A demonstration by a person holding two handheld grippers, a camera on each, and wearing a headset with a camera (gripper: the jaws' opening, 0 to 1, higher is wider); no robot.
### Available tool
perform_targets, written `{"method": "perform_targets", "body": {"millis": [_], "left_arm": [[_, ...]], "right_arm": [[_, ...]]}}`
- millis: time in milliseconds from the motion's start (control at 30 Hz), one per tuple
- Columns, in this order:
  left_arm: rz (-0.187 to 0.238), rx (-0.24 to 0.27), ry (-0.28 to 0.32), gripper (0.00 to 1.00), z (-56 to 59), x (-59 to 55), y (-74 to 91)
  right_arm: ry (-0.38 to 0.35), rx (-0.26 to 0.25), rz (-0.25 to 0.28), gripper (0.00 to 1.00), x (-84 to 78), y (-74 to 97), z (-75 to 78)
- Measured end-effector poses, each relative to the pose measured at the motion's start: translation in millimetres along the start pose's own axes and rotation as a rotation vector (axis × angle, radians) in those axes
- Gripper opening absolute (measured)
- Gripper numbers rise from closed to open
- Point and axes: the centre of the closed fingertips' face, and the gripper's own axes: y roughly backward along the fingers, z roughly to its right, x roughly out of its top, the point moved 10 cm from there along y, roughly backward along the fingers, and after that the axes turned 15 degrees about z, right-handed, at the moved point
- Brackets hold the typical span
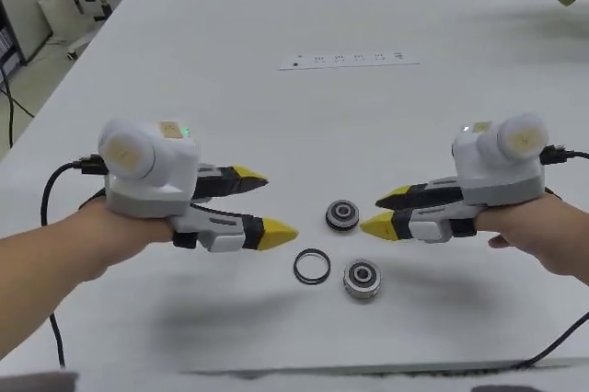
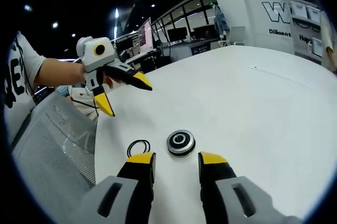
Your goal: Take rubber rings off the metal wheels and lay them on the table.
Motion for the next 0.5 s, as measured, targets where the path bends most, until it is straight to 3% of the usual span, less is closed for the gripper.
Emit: {"method": "perform_targets", "body": {"millis": [500], "left_arm": [[-0.02,-0.027,0.013,0.5,-0.4,-9.6,-25.9]], "right_arm": [[0.037,0.002,-0.004,0.33,-6.3,-8.5,9.0]]}}
